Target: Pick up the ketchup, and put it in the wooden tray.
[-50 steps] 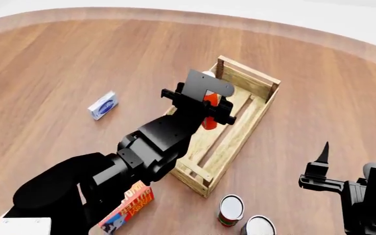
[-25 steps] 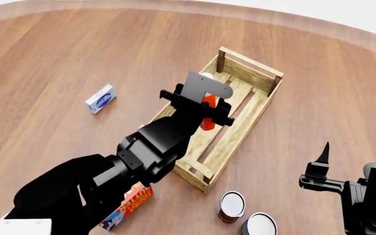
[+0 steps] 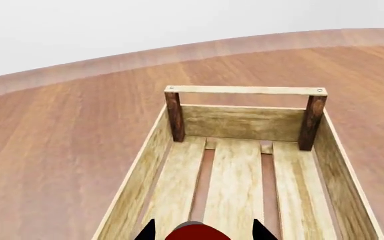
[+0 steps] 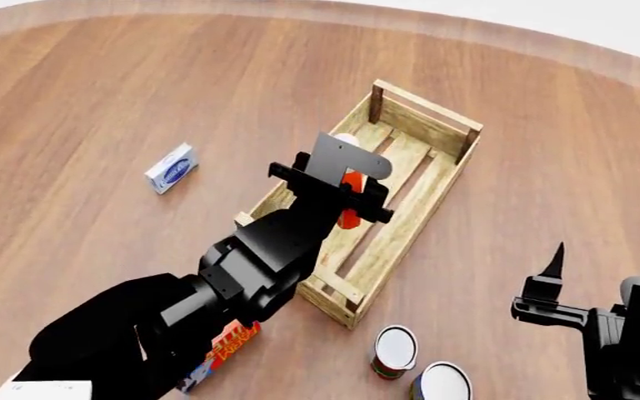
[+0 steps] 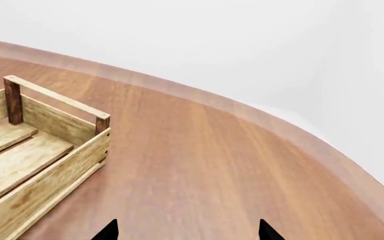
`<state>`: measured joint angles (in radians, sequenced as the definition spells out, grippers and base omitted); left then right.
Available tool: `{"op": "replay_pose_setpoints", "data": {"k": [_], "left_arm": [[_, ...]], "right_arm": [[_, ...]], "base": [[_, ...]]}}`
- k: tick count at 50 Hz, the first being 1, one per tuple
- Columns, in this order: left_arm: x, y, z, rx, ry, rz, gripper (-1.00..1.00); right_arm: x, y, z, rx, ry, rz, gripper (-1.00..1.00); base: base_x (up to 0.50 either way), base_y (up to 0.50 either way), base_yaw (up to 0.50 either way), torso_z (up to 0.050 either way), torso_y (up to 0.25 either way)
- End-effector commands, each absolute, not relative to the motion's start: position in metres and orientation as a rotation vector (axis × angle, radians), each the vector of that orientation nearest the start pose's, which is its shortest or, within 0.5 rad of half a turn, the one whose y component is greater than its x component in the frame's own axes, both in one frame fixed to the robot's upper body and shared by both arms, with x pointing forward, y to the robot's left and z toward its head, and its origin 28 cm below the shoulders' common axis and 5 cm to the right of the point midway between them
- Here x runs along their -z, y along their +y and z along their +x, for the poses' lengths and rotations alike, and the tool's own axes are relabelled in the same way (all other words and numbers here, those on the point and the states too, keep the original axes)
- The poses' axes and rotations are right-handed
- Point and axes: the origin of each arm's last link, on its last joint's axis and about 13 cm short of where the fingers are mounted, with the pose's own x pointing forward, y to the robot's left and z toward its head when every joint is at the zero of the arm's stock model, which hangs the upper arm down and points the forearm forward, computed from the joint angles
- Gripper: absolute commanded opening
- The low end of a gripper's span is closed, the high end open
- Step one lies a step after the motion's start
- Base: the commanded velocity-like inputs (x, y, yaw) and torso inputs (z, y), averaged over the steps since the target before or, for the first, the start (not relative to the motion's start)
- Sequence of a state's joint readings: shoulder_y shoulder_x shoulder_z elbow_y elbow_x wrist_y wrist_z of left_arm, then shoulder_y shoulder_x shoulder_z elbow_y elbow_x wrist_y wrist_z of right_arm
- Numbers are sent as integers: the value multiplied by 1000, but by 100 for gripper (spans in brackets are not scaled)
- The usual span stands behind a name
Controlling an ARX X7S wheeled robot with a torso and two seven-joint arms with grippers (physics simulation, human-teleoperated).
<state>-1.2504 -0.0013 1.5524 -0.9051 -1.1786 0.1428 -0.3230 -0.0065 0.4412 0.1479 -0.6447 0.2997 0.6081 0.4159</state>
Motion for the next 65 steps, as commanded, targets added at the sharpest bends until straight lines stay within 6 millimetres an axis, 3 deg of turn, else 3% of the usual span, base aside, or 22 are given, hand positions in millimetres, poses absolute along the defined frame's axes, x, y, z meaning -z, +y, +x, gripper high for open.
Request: {"op": "replay_pose_setpoints", "data": {"k": [1,47,48,65], "left_arm": [[-139,88,385,393,-6,191,-100],[-130,88,381,380,8,224,-100],[-130,88,381,380,8,225,100],[-134,88,382,376,-1,224,100]], "right_arm": [[-128,-181,189,386,-77,-191,100],[-128,-181,189,403,-66,-180,100],[-128,-181,189,403,-66,-180,100],[-128,-181,189,402,-72,-182,100]], "base": [[0,0,0,0,0],[0,0,0,0,0],[0,0,0,0,0],[0,0,0,0,0]]}}
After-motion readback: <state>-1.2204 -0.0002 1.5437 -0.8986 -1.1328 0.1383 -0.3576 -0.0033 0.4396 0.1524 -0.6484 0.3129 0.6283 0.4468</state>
